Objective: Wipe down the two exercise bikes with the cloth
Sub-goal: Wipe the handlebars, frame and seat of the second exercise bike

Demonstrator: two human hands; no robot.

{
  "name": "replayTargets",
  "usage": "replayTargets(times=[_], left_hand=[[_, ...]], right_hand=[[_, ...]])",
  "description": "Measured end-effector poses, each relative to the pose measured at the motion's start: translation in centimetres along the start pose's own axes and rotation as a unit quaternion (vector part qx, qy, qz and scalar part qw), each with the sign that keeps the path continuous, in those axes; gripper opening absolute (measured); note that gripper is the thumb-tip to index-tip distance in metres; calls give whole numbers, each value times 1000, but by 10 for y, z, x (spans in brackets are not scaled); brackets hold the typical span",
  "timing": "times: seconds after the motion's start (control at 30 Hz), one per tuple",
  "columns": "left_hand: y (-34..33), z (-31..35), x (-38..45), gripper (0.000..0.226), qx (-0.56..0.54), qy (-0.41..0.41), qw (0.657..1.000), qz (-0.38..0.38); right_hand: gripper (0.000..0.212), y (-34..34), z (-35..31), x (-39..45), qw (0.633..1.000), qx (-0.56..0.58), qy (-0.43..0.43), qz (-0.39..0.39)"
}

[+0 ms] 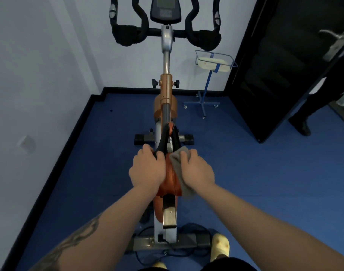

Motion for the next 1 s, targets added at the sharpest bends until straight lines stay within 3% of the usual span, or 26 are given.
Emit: replayTargets(times=[0.07, 0.23, 0.4, 0.57, 0.73, 0.87, 1.0], left_hand=[[1, -1, -1, 16, -4, 2, 1000, 0], [0, -3, 0, 16, -5, -1, 1000, 2], [0, -2, -1, 17, -10, -2, 1000, 0], [0, -3, -1, 15, -16, -4, 1000, 2], [0, -3, 0, 16, -20, -2, 1000, -3], [1, -4, -1, 15, -32, -1, 999, 1], [4, 2, -3, 21, -18, 1, 1000, 16]], right_hand=[[50, -2, -5, 10, 999, 6, -21, -34], [57, -7, -14, -30, 991, -91, 85, 51], [54, -6, -17, 20, 999, -26, -27, -18], [62, -12, -24, -30, 982, -150, 101, 57], [52, -11, -27, 17, 998, -58, 0, -26], [64, -12, -29, -22, 982, -158, 97, 33], [65, -16, -27, 5, 989, -129, 72, -30]])
Point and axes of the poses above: each hand's wrist, its own x-axis towards the middle knuckle, its own y-axis out of the back of the hand, z = x × y, the point moved 9 cm from there along x, towards the middle knuckle, and after that the axes turned 9 degrees about x, right-handed, at the moved point
